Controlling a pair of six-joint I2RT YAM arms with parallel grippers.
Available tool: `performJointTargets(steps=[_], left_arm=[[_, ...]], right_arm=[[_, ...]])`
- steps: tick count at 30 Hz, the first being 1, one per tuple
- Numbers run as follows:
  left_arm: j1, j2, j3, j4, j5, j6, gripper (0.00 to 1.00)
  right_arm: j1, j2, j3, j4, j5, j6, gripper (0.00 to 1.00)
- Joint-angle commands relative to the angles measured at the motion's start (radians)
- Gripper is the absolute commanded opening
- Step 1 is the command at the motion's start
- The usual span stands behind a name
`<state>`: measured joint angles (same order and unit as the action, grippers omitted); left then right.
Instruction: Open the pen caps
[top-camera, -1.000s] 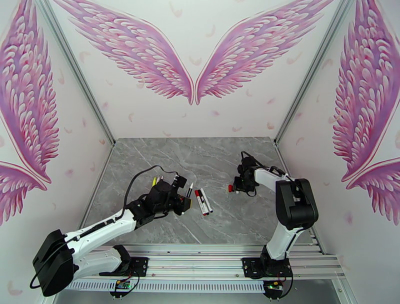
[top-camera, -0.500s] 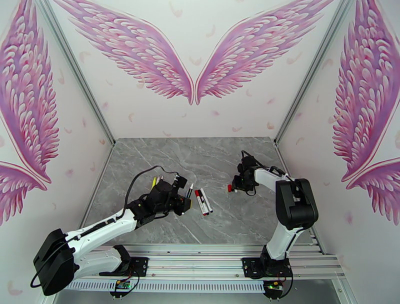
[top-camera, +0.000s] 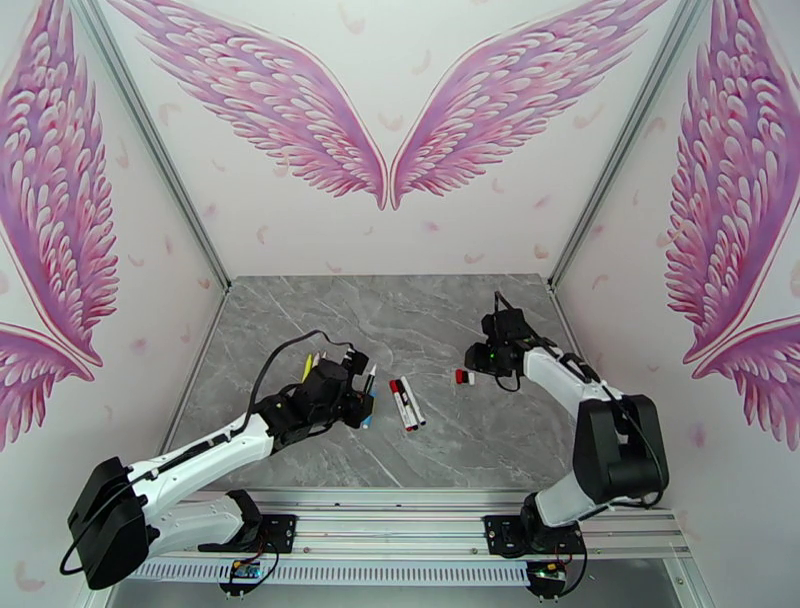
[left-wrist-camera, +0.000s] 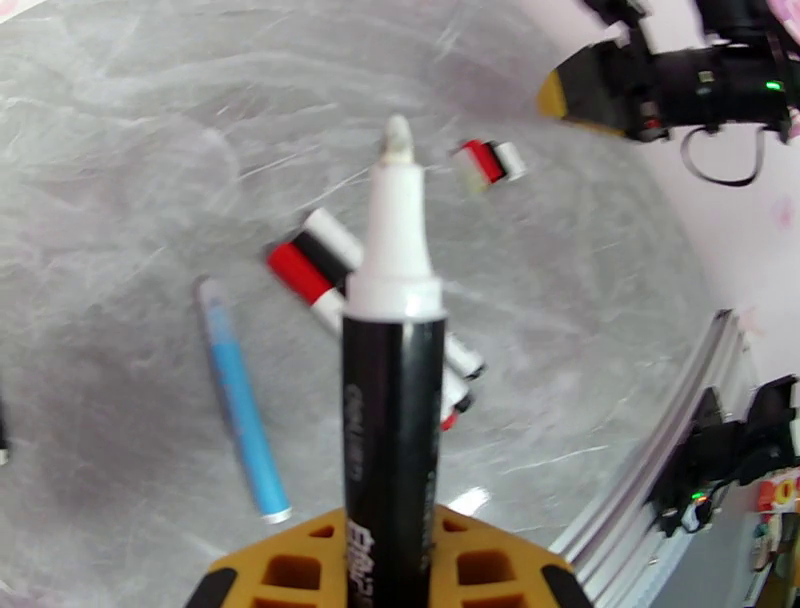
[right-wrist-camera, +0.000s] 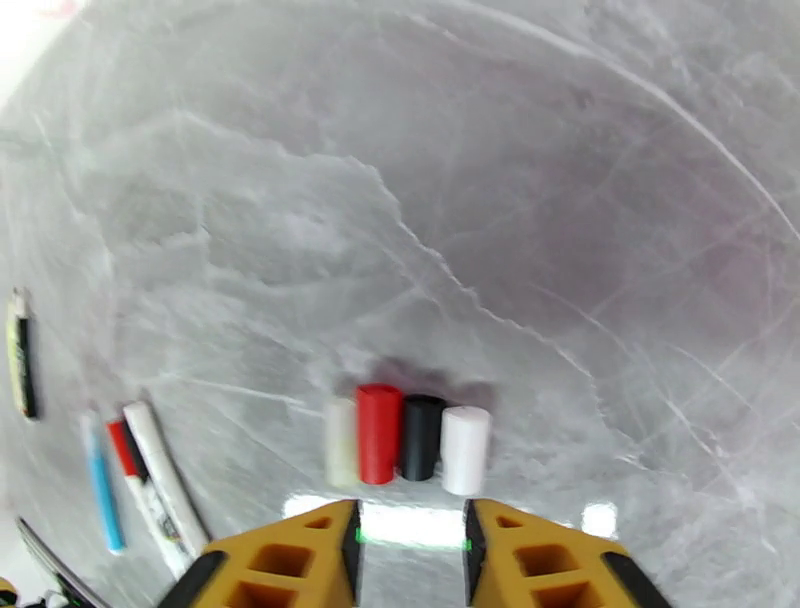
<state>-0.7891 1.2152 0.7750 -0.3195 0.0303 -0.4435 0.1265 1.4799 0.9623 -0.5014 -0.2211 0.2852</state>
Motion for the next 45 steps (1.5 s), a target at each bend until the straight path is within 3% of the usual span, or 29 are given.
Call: performJointTargets(steps=[1, 9, 15, 27, 45], left_arm=[[0.028, 0.047, 0.049, -0.096, -0.130, 0.016, 0.00], [0.112, 0.194, 0.106, -0.136, -0.269, 0.052, 0.00], [0.171, 0.303, 0.145, -0.135, -0.322, 0.116, 0.00], [0.235, 0.491, 0.252, -0.130, -0.442, 0.149, 0.00], [0.230, 0.687, 0.397, -0.194, -0.578, 0.133, 0.04]], right_arm=[[0.066, -0.155, -0.064, 0.039, -0.057, 0.037, 0.49], [0.222, -0.397, -0.176, 0.096, -0.111, 0.083, 0.71], [0.343, -0.499, -0.226, 0.170, -0.146, 0.140, 0.99], [0.505, -0.489, -0.192, 0.211, -0.065, 0.175, 0.99], [0.523, -0.496, -0.173, 0.215, -0.069, 0.183, 0.99]])
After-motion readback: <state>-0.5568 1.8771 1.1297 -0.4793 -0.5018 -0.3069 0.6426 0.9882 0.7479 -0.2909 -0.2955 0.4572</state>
